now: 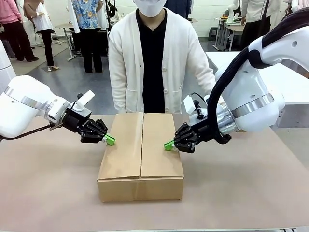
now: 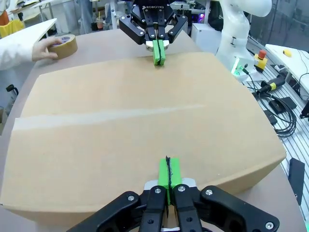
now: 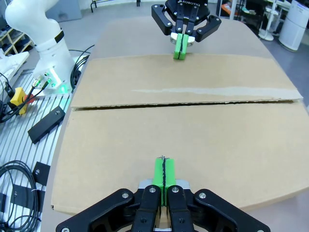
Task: Wrap the clocks to prevent damage.
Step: Push the left (or right) flap of the Package Box to close it, then after the human seals the box with tape, release both hands from the side flaps of the Package Box.
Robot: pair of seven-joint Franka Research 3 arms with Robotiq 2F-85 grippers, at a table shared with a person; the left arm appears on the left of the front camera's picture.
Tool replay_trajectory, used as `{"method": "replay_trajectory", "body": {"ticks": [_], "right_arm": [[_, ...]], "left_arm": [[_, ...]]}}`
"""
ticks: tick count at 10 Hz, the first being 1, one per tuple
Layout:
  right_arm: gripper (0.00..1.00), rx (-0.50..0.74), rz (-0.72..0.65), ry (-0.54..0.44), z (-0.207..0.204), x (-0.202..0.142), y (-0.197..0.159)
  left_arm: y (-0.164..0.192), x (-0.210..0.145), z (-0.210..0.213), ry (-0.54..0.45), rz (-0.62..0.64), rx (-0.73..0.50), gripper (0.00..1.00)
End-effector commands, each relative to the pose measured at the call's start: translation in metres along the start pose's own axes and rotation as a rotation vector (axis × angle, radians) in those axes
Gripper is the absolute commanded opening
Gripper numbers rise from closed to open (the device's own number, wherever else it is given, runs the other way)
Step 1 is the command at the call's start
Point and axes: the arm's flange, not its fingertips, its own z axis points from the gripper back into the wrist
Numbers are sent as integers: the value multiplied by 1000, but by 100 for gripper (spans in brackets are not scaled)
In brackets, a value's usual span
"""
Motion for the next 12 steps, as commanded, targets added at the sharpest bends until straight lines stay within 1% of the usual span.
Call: {"method": "replay_trajectory", "body": {"ticks": [1,12], "right_arm": [[1,3,-7,8,-3,-4,0],[1,3,-7,8,-3,-4,0]], "left_arm": [[0,-6,-3,-3,1,9,0],[0,-6,-3,-3,1,9,0]]}}
